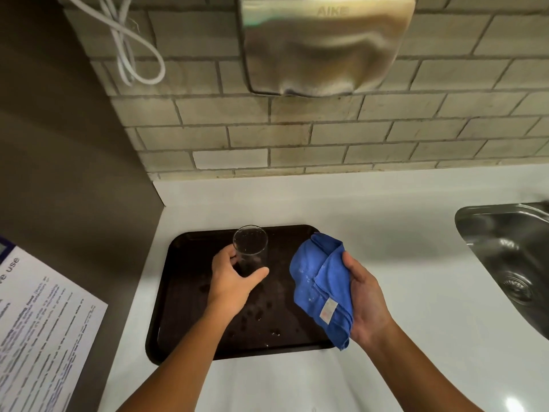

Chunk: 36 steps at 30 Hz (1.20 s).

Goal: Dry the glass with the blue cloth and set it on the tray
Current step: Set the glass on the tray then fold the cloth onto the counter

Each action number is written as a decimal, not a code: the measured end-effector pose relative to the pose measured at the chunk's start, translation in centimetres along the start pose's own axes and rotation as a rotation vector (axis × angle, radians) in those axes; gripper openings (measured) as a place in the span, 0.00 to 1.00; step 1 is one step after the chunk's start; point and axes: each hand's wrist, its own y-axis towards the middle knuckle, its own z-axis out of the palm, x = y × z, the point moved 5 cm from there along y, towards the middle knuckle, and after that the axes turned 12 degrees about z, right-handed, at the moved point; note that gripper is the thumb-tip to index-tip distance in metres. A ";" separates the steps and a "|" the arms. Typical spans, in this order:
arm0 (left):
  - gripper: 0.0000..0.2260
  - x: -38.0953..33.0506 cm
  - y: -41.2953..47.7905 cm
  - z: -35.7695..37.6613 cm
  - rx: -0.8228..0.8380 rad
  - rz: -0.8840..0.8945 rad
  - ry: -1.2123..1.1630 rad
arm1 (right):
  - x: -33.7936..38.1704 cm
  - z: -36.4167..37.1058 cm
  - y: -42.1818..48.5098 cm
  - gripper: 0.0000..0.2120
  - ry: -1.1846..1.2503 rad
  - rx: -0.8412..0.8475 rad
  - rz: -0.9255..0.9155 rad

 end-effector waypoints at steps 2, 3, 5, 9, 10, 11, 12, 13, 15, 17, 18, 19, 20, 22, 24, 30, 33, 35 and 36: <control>0.37 -0.2 -1.7 -0.7 -0.061 -0.038 -0.008 | -0.1 0.1 -0.1 0.26 -0.004 0.002 -0.001; 0.33 -0.4 -2.9 -1.1 -0.123 -0.024 -0.018 | -0.1 0.1 -0.2 0.25 -0.008 0.000 0.000; 0.19 -1.5 -5.8 -1.4 -0.233 0.031 -0.089 | -0.2 0.2 -0.3 0.25 -0.007 0.001 0.002; 0.04 -3.5 -9.1 2.2 0.014 -0.141 -0.309 | -0.4 0.7 -0.8 0.25 -0.039 0.017 -0.015; 0.08 -4.1 -9.3 3.6 0.119 -0.231 -0.405 | -0.5 0.9 -1.0 0.25 -0.048 0.028 -0.016; 0.15 -4.7 -9.3 4.9 0.211 -0.328 -0.539 | -0.5 1.2 -1.2 0.25 -0.053 0.048 -0.014; 0.20 -5.4 -9.3 6.2 0.297 -0.418 -0.708 | -0.6 1.3 -1.4 0.25 -0.050 0.075 -0.015; 0.23 -6.3 -9.3 7.3 0.382 -0.474 -0.866 | -0.5 1.4 -1.7 0.26 -0.049 0.097 -0.017; 0.23 -7.7 -8.9 8.2 0.463 -0.498 -1.036 | -0.4 1.2 -2.2 0.27 -0.059 0.125 -0.015; 0.20 -8.2 -8.2 8.3 0.454 -0.461 -1.074 | 0.2 0.4 -2.4 0.27 -0.111 0.096 -0.043; 0.17 -8.2 -7.8 8.4 0.437 -0.427 -1.055 | 0.7 -0.1 -2.4 0.26 -0.172 0.050 -0.092; 0.14 -8.1 -7.5 8.5 0.412 -0.391 -0.995 | 1.4 -0.7 -2.6 0.24 -0.274 -0.014 -0.161; 0.11 -8.0 -7.1 8.6 0.385 -0.358 -0.908 | 2.2 -1.3 -2.8 0.22 -0.407 -0.089 -0.246; 0.08 -8.0 -6.5 8.7 0.322 -0.265 -0.692 | 3.5 -2.4 -3.4 0.13 -0.662 -0.267 -0.404; 0.06 -8.4 -5.7 8.8 0.271 -0.133 -0.475 | 4.2 -3.9 -3.7 0.13 -0.845 -0.383 -0.481; 0.09 -9.8 -5.5 11.1 0.374 -0.051 -0.239 | 5.9 -8.4 -4.8 0.10 -0.873 -0.553 -0.534; 0.10 -9.8 -5.9 12.8 0.431 -0.104 -0.274 | 7.5 -10.2 -6.4 0.06 -0.895 -0.684 -0.604; 0.11 -9.4 -6.2 14.0 0.467 -0.194 -0.351 | 8.7 -11.5 -7.6 0.07 -0.973 -0.781 -0.654; 0.12 -9.2 -6.3 14.7 0.482 -0.244 -0.382 | 9.4 -12.0 -8.0 0.08 -1.019 -0.821 -0.662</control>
